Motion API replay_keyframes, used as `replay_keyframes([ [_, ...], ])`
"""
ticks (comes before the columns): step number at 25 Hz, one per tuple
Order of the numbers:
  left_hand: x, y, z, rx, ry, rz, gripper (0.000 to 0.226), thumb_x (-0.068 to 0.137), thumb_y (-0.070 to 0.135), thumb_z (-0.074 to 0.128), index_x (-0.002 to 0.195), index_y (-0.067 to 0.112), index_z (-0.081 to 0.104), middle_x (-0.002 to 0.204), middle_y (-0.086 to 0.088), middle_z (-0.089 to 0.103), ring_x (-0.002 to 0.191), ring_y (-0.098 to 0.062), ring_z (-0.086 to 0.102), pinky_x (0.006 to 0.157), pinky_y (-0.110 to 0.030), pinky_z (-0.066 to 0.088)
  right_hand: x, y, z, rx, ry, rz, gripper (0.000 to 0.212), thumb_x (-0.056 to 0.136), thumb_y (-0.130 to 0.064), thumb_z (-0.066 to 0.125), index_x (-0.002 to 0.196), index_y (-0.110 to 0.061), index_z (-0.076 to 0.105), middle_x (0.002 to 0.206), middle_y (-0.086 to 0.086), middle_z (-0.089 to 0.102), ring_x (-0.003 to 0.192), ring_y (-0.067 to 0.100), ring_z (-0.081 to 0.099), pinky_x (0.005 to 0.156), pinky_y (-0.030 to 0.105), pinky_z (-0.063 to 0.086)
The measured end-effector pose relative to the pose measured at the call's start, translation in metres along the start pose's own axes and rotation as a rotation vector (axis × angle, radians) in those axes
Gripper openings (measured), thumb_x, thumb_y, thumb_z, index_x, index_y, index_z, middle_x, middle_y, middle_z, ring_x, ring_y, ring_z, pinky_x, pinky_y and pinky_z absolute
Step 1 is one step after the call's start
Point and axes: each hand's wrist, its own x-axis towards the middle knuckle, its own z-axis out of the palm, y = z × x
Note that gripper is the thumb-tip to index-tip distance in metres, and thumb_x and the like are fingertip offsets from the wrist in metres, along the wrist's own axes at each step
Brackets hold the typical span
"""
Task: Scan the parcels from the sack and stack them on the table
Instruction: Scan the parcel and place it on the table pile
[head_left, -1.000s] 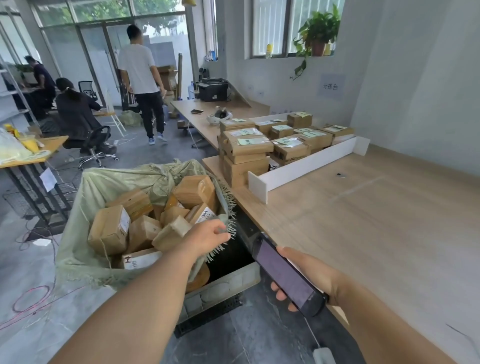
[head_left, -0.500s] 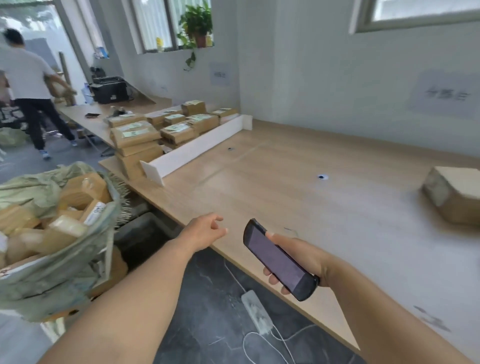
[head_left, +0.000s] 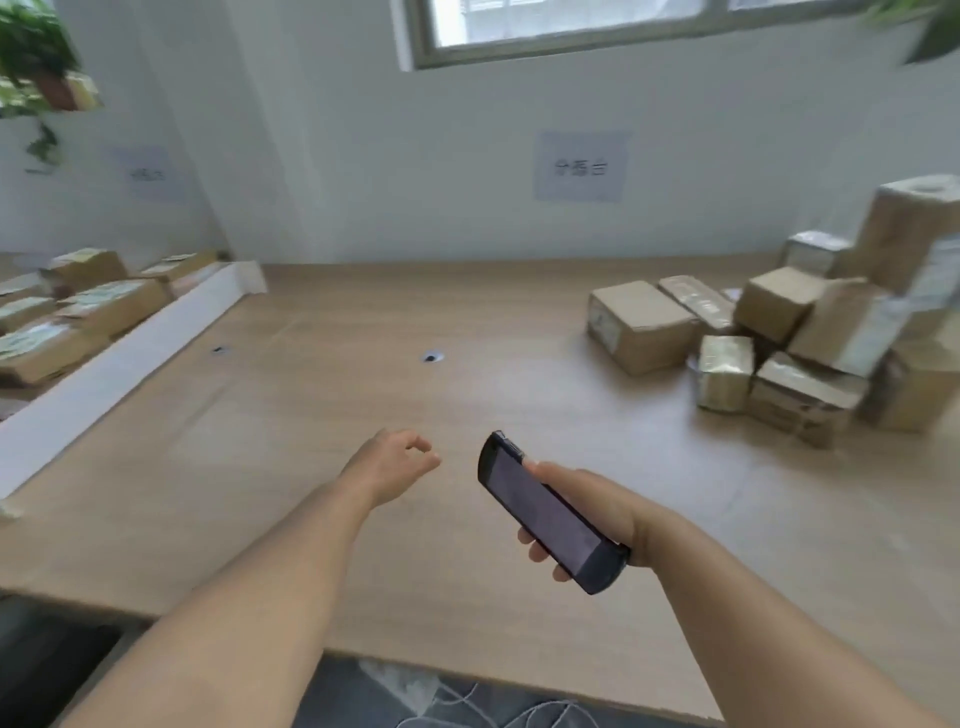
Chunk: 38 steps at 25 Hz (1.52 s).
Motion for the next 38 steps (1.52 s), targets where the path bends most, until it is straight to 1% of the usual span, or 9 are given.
replay_keyframes([
  [4,0.059,0.073,0.031,0.022,-0.108,0.190,0.040,0.087,0.045,0.061,0.122,0.026,0.060,0.128,0.000,0.053,0.105,-0.016,0.058,0.096,-0.034,0.046,-0.015,0.003,-0.056,0.110,0.183,0.022,0.060,0.090,-0.064,0.053,0.119,-0.012,0.061,0.098,0.015,0.072,0.083,0.028,0.070,0.074,0.044,0.056],
  [12,0.105,0.227,0.135,0.048,-0.297,0.402,0.057,0.089,0.044,0.061,0.141,0.027,0.043,0.134,-0.002,0.048,0.111,-0.016,0.054,0.096,-0.031,0.044,-0.061,0.053,-0.176,0.299,0.426,0.052,0.055,0.094,-0.059,0.053,0.117,-0.010,0.062,0.094,0.015,0.072,0.082,0.027,0.069,0.074,0.046,0.055],
  [20,0.156,0.423,0.216,0.075,-0.267,0.500,0.085,0.082,0.052,0.065,0.151,0.028,0.021,0.151,-0.006,0.034,0.134,-0.024,0.040,0.108,-0.044,0.037,-0.102,0.094,-0.336,0.371,0.450,0.042,0.058,0.093,-0.062,0.051,0.117,-0.010,0.061,0.090,0.013,0.068,0.078,0.024,0.066,0.065,0.039,0.054],
  [24,0.186,0.498,0.240,0.151,-0.194,0.529,0.084,0.086,0.055,0.058,0.153,0.027,0.015,0.155,-0.006,0.024,0.141,-0.024,0.030,0.113,-0.045,0.031,-0.106,0.110,-0.398,0.417,0.432,0.041,0.058,0.094,-0.061,0.050,0.117,-0.009,0.061,0.091,0.014,0.067,0.078,0.024,0.066,0.064,0.038,0.054],
  [29,0.230,0.568,0.259,0.236,-0.112,0.569,0.079,0.089,0.054,0.055,0.153,0.025,0.018,0.159,-0.006,0.016,0.145,-0.025,0.019,0.115,-0.048,0.027,-0.090,0.125,-0.449,0.491,0.401,0.027,0.066,0.087,-0.065,0.056,0.115,-0.006,0.062,0.087,0.013,0.066,0.074,0.022,0.065,0.062,0.037,0.054],
  [32,0.259,0.594,0.266,0.336,-0.090,0.574,0.072,0.088,0.057,0.055,0.147,0.023,0.033,0.158,-0.006,0.018,0.145,-0.026,0.019,0.114,-0.048,0.027,-0.081,0.128,-0.468,0.504,0.378,0.014,0.073,0.077,-0.067,0.057,0.115,-0.005,0.063,0.084,0.011,0.065,0.073,0.022,0.064,0.060,0.036,0.053],
  [33,0.268,0.599,0.267,0.365,-0.109,0.563,0.068,0.086,0.058,0.055,0.142,0.021,0.041,0.155,-0.007,0.025,0.142,-0.026,0.025,0.110,-0.046,0.032,-0.078,0.129,-0.472,0.503,0.372,0.011,0.074,0.076,-0.067,0.056,0.116,-0.005,0.062,0.084,0.010,0.065,0.073,0.021,0.064,0.059,0.035,0.053],
  [35,0.283,0.606,0.267,0.384,-0.177,0.518,0.058,0.082,0.061,0.059,0.121,0.018,0.051,0.135,-0.008,0.047,0.123,-0.025,0.045,0.089,-0.039,0.043,-0.074,0.131,-0.479,0.496,0.365,0.009,0.076,0.078,-0.067,0.056,0.119,-0.004,0.061,0.085,0.010,0.065,0.073,0.021,0.064,0.059,0.035,0.054],
  [38,0.294,0.606,0.263,0.388,-0.265,0.477,0.059,0.071,0.065,0.068,0.100,0.018,0.049,0.105,-0.003,0.059,0.095,-0.020,0.054,0.070,-0.034,0.042,-0.068,0.131,-0.484,0.485,0.362,0.017,0.069,0.087,-0.064,0.054,0.119,-0.004,0.061,0.086,0.010,0.066,0.074,0.021,0.064,0.061,0.036,0.054],
])
